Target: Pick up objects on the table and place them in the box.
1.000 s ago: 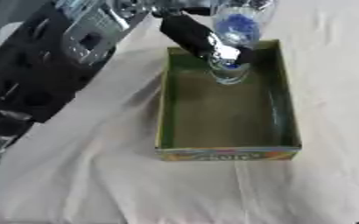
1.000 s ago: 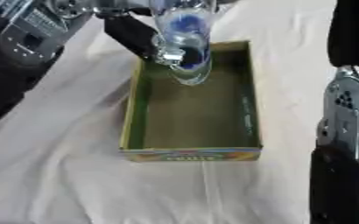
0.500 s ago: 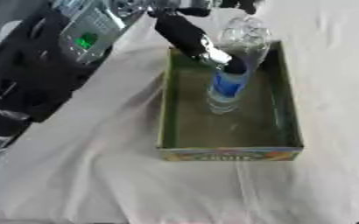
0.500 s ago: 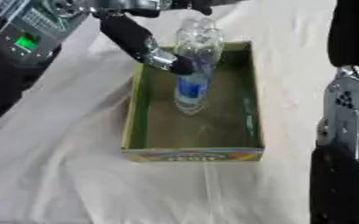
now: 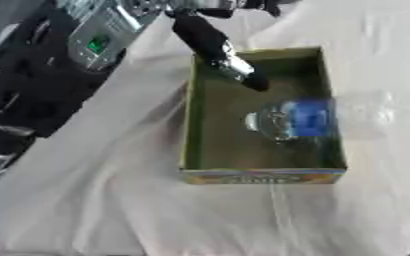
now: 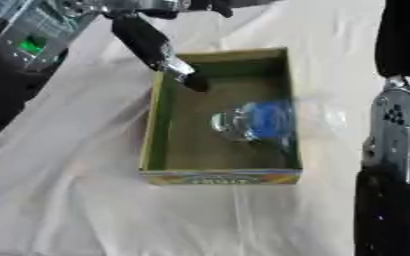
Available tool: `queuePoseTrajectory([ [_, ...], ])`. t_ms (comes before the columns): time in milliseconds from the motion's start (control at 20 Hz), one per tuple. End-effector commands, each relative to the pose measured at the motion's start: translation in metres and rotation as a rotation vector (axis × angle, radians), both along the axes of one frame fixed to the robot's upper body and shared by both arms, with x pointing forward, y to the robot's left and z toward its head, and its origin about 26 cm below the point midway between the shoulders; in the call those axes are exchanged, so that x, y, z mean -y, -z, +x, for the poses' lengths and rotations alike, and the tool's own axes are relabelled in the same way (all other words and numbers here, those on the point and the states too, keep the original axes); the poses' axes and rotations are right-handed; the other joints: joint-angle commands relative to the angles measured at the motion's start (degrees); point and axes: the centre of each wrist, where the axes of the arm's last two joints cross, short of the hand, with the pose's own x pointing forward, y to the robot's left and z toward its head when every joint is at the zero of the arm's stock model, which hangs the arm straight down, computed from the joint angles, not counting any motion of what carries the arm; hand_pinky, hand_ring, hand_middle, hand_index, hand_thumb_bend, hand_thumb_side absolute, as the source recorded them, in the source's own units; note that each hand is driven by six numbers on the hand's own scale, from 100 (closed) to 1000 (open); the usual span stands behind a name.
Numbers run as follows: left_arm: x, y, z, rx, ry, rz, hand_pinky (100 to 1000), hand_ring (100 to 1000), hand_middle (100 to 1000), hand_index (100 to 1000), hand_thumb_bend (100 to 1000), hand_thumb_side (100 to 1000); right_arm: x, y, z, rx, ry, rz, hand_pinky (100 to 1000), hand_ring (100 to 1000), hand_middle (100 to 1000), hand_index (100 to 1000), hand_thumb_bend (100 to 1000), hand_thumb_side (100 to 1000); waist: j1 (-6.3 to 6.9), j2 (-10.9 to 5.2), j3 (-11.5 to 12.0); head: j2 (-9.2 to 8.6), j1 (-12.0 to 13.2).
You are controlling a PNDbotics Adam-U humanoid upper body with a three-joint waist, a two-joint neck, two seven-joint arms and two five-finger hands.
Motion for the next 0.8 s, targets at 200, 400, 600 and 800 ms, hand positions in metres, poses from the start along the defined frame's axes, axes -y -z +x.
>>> queuePoseTrajectory([
  [200, -0.015, -0.012, -0.006, 0.079, -0.040, -0.047, 1000, 1000, 1000, 1000, 549, 1000, 0.001, -0.004, -0.003, 0.016, 0.004, 0.002, 661, 762, 838, 904, 100, 1000, -0.80, -0.97, 0.7, -0.43, 0.3],
  [400, -0.029, -0.009, -0.028, 0.237, 0.036, -0.370, 970, 1000, 1000, 1000, 157, 1000, 0.001, -0.004, -0.003, 0.015, 0.004, 0.002, 660, 762, 838, 905, 100, 1000, -1.69, -0.65, 1.7, -1.01, -0.1],
  [600, -0.041, 0.004, -0.052, 0.424, 0.142, -0.764, 928, 969, 1000, 1000, 100, 963, -0.001, -0.005, -0.003, 0.018, -0.010, -0.004, 661, 764, 838, 907, 100, 1000, -2.85, -0.16, 3.4, -1.69, -0.6],
  [800, -0.047, 0.026, -0.061, 0.540, 0.185, -1.047, 893, 940, 1000, 1000, 105, 978, -0.006, -0.005, -0.004, 0.025, -0.031, -0.013, 664, 772, 838, 907, 100, 1000, -3.93, 0.31, 5.6, -2.25, -1.2],
])
